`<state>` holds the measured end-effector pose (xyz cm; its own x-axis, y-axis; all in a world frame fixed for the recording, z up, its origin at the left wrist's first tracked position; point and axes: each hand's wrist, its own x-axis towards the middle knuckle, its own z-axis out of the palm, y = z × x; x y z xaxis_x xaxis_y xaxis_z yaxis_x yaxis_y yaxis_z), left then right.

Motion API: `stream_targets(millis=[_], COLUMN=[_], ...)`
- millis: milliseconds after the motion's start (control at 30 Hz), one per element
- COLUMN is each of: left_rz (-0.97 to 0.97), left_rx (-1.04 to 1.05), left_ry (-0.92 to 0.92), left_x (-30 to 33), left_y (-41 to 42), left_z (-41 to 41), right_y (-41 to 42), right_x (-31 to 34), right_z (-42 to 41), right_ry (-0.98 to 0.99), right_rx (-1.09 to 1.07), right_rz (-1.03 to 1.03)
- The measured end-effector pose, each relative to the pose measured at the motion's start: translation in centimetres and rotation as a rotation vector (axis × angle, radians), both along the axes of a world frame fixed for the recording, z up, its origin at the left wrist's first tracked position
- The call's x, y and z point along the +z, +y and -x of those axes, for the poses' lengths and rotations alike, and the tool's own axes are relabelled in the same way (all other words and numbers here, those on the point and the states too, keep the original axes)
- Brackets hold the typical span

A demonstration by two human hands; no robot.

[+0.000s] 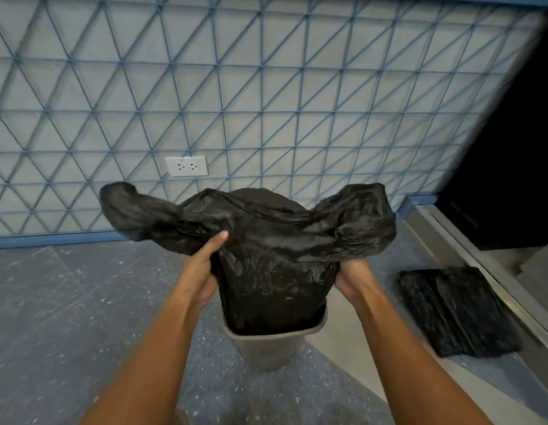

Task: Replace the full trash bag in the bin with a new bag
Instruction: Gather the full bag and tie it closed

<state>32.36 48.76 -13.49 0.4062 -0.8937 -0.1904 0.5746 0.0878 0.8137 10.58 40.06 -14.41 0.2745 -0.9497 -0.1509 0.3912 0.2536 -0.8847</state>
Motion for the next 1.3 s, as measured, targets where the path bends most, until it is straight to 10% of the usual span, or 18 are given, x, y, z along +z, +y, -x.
stream_targets(millis=[533,833,1100,1300], left_rz=[0.085,0.111,-0.148,-0.128], left_rx=[0.117,0.076,-0.281,-0.200], left_ry=[0.335,0.093,-0.251,-0.106], left_x=[0.1,-1.1,-6.9,-3.3], left_y=[-0.8,0.9,2.8,-1.0], left_z=[-1.0,-5.2,-4.1,0.7], right_y=[-0.1,-2.1,1.4,-0.3], right_x=[-0.5,-0.4,-6.1,-2.7], right_z=[-0.5,6.9,9.6,1.3], right_ry=[-0.648,-0.403,0.375,0.126], right_rx=[-0.220,-0.039,0.357,0.249], right_rz=[-0.139,-0.065,-0.069,-0.048])
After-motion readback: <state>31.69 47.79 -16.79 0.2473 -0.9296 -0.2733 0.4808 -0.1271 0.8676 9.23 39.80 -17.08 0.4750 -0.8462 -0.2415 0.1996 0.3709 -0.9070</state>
